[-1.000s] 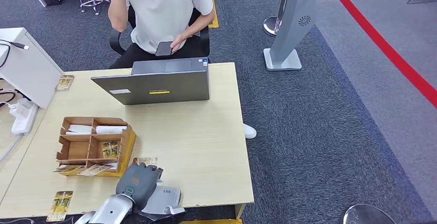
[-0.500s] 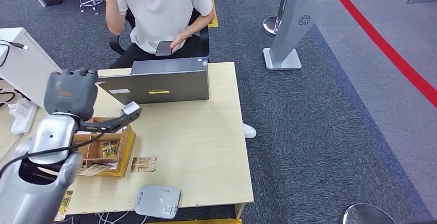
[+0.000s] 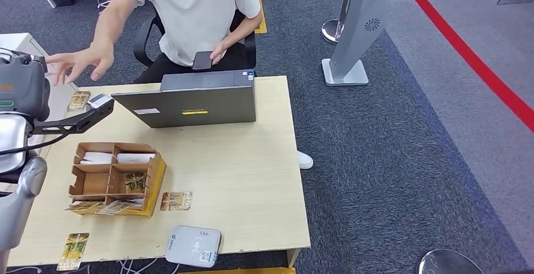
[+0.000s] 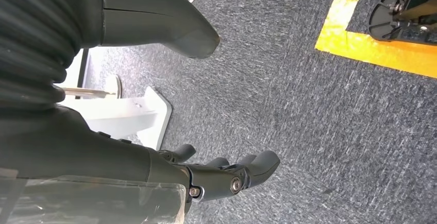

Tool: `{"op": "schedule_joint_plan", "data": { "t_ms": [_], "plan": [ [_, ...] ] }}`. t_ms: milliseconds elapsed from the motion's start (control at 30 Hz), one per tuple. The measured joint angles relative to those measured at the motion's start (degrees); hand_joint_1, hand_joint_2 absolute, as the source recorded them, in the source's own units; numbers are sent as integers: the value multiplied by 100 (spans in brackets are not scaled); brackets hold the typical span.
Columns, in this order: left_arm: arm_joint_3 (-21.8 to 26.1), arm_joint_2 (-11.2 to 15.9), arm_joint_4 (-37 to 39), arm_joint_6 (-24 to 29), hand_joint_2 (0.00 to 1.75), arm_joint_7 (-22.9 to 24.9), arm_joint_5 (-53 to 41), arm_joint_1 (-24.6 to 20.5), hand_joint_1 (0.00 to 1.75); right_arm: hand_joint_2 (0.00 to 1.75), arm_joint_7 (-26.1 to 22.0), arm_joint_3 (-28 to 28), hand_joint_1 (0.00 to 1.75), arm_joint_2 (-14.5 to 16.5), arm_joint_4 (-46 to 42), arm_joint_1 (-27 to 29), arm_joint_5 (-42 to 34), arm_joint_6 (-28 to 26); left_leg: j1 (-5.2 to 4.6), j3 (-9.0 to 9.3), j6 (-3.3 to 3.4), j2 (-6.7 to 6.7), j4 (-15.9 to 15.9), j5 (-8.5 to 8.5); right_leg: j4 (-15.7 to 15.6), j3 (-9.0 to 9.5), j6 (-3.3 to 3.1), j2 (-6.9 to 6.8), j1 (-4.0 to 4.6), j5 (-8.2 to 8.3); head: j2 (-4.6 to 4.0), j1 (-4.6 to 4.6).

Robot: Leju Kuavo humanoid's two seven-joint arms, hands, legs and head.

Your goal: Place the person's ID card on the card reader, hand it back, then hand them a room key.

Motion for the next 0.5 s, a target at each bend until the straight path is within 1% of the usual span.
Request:
{"op": "schedule_joint_plan", "data": {
  "t_ms": [233, 367, 500],
  "plan": [
    [-73, 137, 264, 133, 175, 67, 0, -67, 175, 175, -2, 120, 0, 0, -1, -16, -23, -1, 1, 1, 0, 0, 1, 0, 0, -2, 0, -1, 0, 0, -1, -1],
    [-122, 137, 319, 145, 175, 1, 0, -68, 0, 175, -3, 156, 0, 0, 1, -27, -38, -1, 1, 1, 0, 2, 1, 0, 0, -3, 0, 1, 0, 0, -1, -2],
    [-151, 100, 316, 148, 175, -117, 0, -56, 0, 175, -4, 200, 0, 0, 1, -28, -116, -7, 0, 0, 0, 2, 1, 0, 0, -3, 0, 1, 0, 0, -1, -1]
  ]
}}
